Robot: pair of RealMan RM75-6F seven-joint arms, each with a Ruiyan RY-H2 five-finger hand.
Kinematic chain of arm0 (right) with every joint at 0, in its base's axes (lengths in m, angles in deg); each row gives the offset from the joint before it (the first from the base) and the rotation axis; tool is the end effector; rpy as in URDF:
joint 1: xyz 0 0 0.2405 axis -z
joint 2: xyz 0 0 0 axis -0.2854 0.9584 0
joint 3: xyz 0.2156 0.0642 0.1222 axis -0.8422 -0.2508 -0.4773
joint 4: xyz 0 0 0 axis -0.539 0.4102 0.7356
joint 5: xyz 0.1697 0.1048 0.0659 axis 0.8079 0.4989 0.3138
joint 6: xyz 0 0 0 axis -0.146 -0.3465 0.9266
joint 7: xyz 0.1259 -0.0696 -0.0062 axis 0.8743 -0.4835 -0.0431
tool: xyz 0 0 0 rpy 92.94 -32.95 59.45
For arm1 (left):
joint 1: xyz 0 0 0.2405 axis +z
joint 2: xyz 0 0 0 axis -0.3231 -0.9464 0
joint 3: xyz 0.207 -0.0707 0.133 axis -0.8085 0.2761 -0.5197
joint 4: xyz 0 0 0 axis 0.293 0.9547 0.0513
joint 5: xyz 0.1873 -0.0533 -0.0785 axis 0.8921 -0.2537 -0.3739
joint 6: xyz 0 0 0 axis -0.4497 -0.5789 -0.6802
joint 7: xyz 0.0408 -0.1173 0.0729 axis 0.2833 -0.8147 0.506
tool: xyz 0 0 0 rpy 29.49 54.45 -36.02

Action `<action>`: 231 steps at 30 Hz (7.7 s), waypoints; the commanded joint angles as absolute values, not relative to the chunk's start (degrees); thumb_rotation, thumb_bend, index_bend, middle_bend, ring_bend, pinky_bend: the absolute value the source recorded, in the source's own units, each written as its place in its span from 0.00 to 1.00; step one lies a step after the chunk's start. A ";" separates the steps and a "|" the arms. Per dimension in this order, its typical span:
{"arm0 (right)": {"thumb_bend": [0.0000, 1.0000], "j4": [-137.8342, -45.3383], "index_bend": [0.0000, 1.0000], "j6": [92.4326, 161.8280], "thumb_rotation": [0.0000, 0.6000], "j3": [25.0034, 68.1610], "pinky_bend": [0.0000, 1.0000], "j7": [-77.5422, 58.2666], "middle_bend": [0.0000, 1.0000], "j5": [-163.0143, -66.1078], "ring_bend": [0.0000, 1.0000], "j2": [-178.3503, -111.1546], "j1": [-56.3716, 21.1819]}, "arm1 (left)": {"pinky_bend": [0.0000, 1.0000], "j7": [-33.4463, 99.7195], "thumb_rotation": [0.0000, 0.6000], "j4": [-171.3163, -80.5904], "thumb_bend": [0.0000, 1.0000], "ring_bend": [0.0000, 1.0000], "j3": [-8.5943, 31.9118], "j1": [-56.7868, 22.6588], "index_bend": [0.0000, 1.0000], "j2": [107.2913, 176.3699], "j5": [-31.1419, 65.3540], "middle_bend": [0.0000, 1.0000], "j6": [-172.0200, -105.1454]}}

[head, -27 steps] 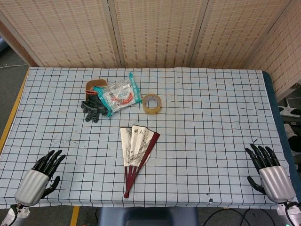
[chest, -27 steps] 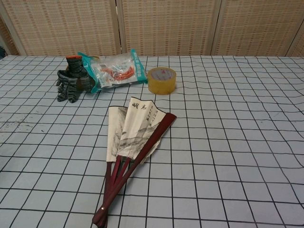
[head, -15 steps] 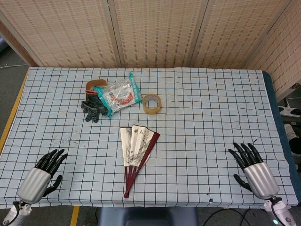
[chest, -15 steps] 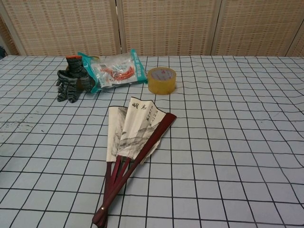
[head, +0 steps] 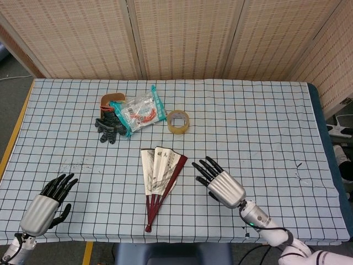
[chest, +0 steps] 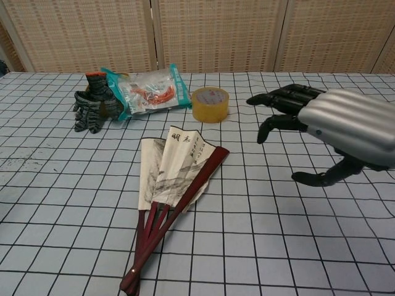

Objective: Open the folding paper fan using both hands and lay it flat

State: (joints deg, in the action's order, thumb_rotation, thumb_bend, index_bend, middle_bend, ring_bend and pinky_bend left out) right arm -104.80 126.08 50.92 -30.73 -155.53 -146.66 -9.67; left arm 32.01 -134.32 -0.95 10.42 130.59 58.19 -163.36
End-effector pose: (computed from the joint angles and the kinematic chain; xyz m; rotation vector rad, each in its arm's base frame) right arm -0.1643 -0.2510 -0.0009 2.0906 -0.4620 1.0695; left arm -0.2946 0.1689 0.1075 -1.7184 -0.7495 -1.0266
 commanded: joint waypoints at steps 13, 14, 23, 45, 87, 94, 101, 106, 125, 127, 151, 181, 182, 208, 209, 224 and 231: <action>0.20 -85.67 0.33 117.06 1.00 48.49 0.00 -32.18 0.00 -147.97 0.00 -166.83 -20.44 | 0.15 32.59 1.00 -133.25 0.53 0.00 -0.18 9.81 0.00 131.39 55.06 0.00 -160.69; 0.20 -84.73 0.33 116.76 1.00 48.38 0.00 -31.66 0.00 -147.53 0.00 -167.64 -20.91 | 0.14 32.71 1.00 -133.23 0.53 0.00 -0.17 9.75 0.00 131.47 54.92 0.00 -160.48; 0.20 -78.52 0.35 115.30 1.00 48.52 0.00 -29.40 0.00 -145.93 0.00 -173.32 -24.18 | 0.15 33.33 1.00 -132.94 0.53 0.00 0.08 9.44 0.00 131.74 53.45 0.00 -158.94; 0.60 -76.16 0.70 123.80 1.00 48.34 0.00 -24.10 0.10 -144.35 0.00 -176.81 -26.10 | 0.15 34.72 1.00 -133.06 0.61 0.00 0.20 9.24 0.00 131.81 51.90 0.00 -157.80; 0.61 -108.06 0.77 123.27 1.00 29.29 0.00 -28.69 0.14 -111.12 0.00 -174.75 -34.62 | 0.13 -7.47 1.00 -137.01 0.45 0.00 1.85 5.05 0.11 146.78 46.92 0.00 -152.74; 0.61 -106.37 0.77 124.16 1.00 29.12 0.00 -27.80 0.14 -109.94 0.00 -176.94 -36.10 | 0.13 -2.85 1.00 -139.73 0.44 0.00 4.92 4.55 0.10 149.96 42.41 0.00 -151.26; 0.61 -104.40 0.76 124.92 1.00 28.81 0.00 -26.99 0.14 -109.55 0.00 -178.71 -37.32 | 0.13 2.00 1.00 -139.75 0.44 0.00 7.58 4.33 0.12 154.32 39.77 0.00 -151.86; 0.61 -103.93 0.77 125.41 1.00 29.00 0.00 -26.93 0.14 -109.89 0.00 -178.93 -37.73 | 0.13 3.64 1.00 -138.56 0.44 0.00 8.65 4.42 0.26 157.19 38.89 0.00 -152.68; 0.61 -108.04 0.76 127.36 1.00 29.46 0.00 -28.58 0.14 -111.01 0.00 -171.91 -36.02 | 0.14 5.53 1.00 -138.50 0.48 0.00 8.80 4.77 0.57 158.82 37.43 0.09 -151.38; 0.61 -108.15 0.76 127.46 1.00 29.56 0.00 -28.48 0.14 -111.29 0.00 -171.22 -35.91 | 0.14 5.64 1.00 -138.64 0.48 0.00 8.72 4.80 0.56 158.47 37.91 0.09 -151.64; 0.61 -111.23 0.76 133.35 1.00 41.02 0.01 -28.43 0.14 -129.08 0.00 -155.07 -28.46 | 0.14 3.02 1.00 -135.74 0.47 0.00 8.47 4.30 0.47 154.31 39.52 0.09 -150.84; 0.61 -102.73 0.69 152.83 1.00 57.56 0.01 -21.49 0.14 -156.70 0.00 -147.03 -14.16 | 0.14 -0.96 1.00 -126.89 0.47 0.00 6.27 4.64 0.26 153.12 43.46 0.09 -153.09; 0.61 -102.45 0.69 153.47 1.00 58.36 0.01 -22.22 0.14 -157.93 0.00 -146.59 -13.58 | 0.14 -1.03 1.00 -126.19 0.47 0.00 5.81 4.68 0.23 153.04 44.05 0.09 -153.30; 0.29 -101.33 0.00 145.40 1.00 65.49 0.00 -43.87 0.00 -157.04 0.00 -141.10 -1.08 | 0.13 -5.60 1.00 -102.43 0.47 0.00 -1.89 4.54 0.00 155.93 50.43 0.00 -152.80; 0.26 -102.58 0.00 144.25 1.00 65.63 0.00 -44.30 0.00 -156.06 0.00 -140.20 -0.94 | 0.13 -5.74 1.00 -102.16 0.47 0.00 -2.29 4.34 0.00 155.60 50.70 0.00 -152.33; 0.09 -120.17 0.00 131.85 1.00 65.78 0.00 -49.17 0.00 -139.72 0.00 -127.17 0.67 | 0.12 -6.44 1.00 -112.86 0.47 0.00 -0.53 3.86 0.00 145.96 50.22 0.00 -156.65; 0.09 -109.87 0.00 157.07 1.00 61.97 0.00 -29.82 0.00 -146.35 0.00 -130.44 11.34 | 0.11 14.79 1.00 -128.73 0.47 0.00 -2.29 6.87 0.00 133.26 51.97 0.00 -160.89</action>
